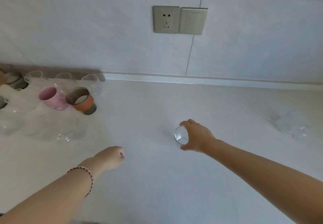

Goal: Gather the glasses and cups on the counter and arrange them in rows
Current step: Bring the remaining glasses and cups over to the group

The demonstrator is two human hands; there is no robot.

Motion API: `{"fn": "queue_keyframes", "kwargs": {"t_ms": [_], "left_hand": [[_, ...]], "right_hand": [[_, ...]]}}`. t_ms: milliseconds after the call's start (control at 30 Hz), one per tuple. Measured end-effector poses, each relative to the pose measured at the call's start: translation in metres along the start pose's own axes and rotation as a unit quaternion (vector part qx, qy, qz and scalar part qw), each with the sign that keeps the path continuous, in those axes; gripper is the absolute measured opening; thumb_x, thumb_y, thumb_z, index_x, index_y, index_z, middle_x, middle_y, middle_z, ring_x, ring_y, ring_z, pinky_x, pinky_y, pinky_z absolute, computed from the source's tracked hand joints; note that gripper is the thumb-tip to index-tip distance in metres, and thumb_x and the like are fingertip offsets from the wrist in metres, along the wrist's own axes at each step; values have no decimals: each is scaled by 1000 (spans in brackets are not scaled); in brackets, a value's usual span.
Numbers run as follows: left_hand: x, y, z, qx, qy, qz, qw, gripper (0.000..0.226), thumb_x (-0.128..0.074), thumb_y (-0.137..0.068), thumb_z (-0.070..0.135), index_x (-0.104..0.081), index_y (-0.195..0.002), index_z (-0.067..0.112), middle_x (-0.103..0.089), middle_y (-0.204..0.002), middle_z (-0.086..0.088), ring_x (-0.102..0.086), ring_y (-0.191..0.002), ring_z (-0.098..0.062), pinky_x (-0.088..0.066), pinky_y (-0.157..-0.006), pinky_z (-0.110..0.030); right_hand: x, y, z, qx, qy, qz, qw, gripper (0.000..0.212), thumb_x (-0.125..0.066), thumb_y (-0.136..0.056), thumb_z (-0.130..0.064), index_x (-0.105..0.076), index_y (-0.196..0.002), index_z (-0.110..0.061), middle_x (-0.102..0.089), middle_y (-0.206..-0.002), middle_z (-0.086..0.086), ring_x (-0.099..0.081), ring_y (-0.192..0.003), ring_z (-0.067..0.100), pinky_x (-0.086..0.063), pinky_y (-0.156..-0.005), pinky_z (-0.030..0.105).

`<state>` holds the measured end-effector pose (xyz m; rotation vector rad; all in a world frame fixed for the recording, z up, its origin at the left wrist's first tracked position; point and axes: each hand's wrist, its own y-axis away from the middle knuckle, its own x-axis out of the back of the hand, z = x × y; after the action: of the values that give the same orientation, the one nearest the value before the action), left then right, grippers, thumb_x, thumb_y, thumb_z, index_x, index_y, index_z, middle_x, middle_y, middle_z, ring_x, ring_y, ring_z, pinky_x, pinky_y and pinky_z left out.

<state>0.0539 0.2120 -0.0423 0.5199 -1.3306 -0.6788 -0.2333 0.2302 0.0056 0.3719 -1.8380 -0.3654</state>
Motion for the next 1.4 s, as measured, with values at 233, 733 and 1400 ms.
{"fn": "queue_keyframes", "kwargs": {"t_ms": [233, 733, 1400], "left_hand": [[15, 38, -182, 22, 21, 31, 999, 7, -41, -95, 22, -46, -90, 23, -49, -100, 2, -49, -94, -18, -43, -89, -30], [20, 110, -477, 124, 151, 33, 980, 13, -37, -96, 17, -49, -99, 17, -52, -110, -2, -46, -96, -17, -39, -86, -27], [44, 57, -438, 46, 89, 26, 995, 7, -38, -94, 19, -45, -92, 20, -51, -105, 0, -50, -95, -20, -40, -84, -28]], "right_hand": [[-61, -27, -194, 55, 20, -41, 997, 78, -73, -73, -36, -34, -139, -23, -44, -133, -2, -52, -119, 21, -45, -90, 30], [-155, -101, -570, 158, 35, -51, 985, 74, -70, -76, -43, -36, -134, -12, -45, -130, 6, -58, -111, 28, -46, -85, 33], [-161, -122, -530, 102, -50, -105, 988, 38, -55, -91, -21, -52, -128, -16, -49, -135, 2, -52, -122, 21, -42, -101, 31]]}}
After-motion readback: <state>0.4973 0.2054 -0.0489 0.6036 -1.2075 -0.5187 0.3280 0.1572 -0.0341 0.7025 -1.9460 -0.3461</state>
